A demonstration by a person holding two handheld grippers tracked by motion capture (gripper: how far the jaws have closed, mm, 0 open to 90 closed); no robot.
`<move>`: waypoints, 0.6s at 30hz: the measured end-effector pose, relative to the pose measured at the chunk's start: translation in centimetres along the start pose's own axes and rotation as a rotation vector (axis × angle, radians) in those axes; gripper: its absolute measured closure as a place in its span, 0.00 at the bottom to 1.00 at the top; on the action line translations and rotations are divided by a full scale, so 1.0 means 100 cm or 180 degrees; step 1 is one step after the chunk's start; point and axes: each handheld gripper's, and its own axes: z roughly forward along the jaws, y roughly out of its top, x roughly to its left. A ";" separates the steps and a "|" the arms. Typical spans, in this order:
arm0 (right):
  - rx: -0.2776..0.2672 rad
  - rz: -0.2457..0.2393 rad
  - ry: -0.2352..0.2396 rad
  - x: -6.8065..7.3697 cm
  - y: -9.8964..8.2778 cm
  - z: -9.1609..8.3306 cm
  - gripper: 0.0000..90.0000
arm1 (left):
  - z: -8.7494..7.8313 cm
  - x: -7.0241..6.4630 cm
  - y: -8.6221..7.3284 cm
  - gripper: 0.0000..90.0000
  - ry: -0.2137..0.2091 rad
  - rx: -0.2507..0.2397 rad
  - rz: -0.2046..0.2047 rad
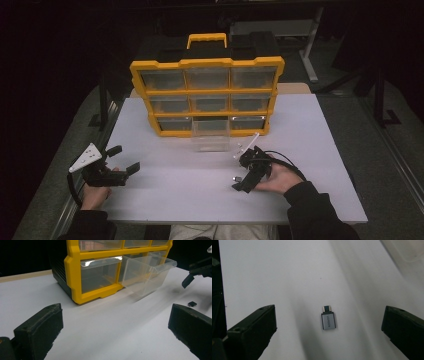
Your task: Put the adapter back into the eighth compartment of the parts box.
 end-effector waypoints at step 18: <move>0.0264 -0.0086 0.0276 -0.001 -0.001 0.010 0.27 | 0.000 -0.001 0.000 0.00 -0.0005 -0.0001 0.0017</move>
